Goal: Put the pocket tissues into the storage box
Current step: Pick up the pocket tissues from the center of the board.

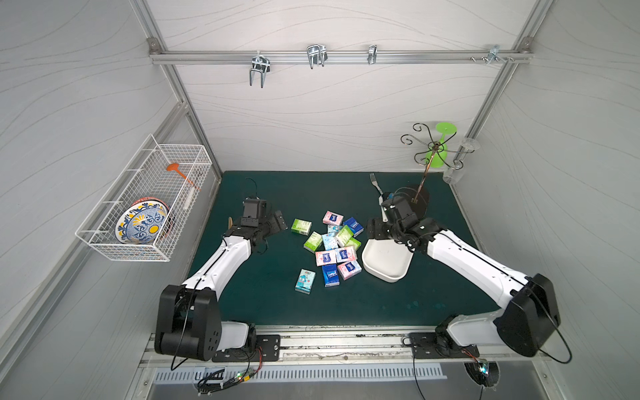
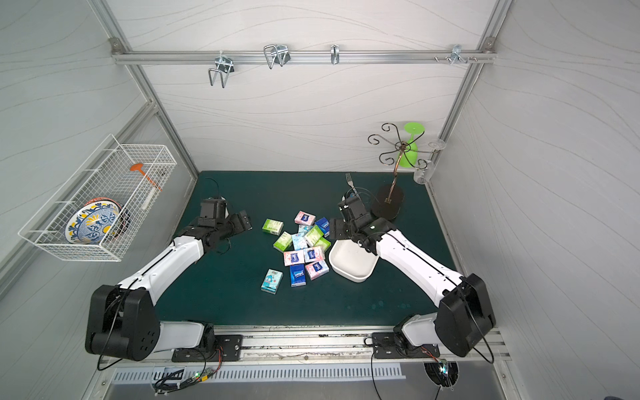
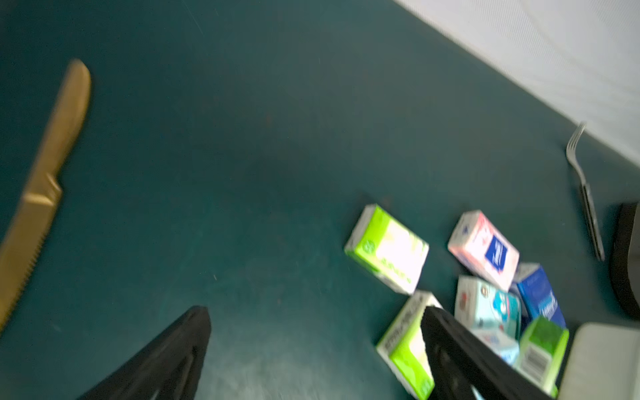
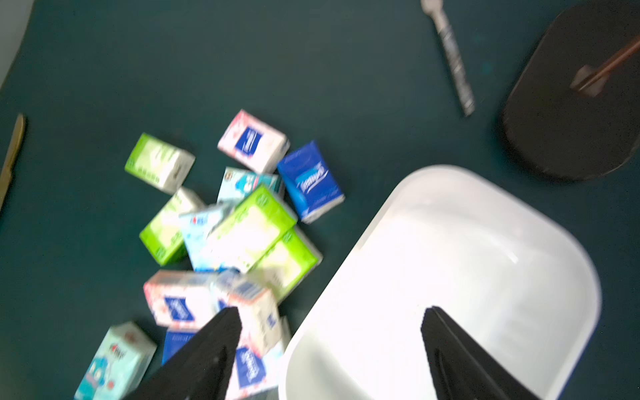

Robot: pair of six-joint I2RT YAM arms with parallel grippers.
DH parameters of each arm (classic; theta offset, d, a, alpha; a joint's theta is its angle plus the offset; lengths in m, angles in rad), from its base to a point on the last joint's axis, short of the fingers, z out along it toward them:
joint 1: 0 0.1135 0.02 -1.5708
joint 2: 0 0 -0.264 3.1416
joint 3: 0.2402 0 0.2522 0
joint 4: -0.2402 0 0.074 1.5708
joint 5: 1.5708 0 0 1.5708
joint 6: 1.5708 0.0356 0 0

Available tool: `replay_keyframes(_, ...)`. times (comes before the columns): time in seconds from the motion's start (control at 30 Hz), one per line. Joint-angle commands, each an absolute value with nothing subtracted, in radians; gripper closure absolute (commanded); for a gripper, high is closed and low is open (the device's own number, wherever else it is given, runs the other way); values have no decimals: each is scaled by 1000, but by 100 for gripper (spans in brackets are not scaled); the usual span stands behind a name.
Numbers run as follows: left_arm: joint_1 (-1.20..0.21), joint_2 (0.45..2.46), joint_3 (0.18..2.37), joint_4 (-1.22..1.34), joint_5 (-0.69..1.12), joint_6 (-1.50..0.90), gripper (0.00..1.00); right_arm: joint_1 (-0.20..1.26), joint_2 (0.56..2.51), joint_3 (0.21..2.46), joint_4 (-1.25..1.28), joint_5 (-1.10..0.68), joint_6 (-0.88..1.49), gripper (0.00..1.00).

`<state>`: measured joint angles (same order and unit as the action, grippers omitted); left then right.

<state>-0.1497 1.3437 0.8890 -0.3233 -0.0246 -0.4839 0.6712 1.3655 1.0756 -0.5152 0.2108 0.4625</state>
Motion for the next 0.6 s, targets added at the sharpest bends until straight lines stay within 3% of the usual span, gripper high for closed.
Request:
replay_keyframes(0.0, -230, 1327, 889, -435, 20, -571, 1, 687, 1348, 1017, -617, 85, 646, 17)
replay_keyframes(0.1, -287, 1297, 849, -433, 36, -621, 1, 729, 1349, 995, -555, -20, 687, 22)
replay_keyframes(0.23, -291, 1285, 821, -397, 74, -652, 1, 821, 1411, 1034, -464, -71, 540, 22)
replay_keyframes(0.57, -291, 1316, 900, -487, 107, -555, 1, 774, 1690, 1253, -558, -115, 172, 24)
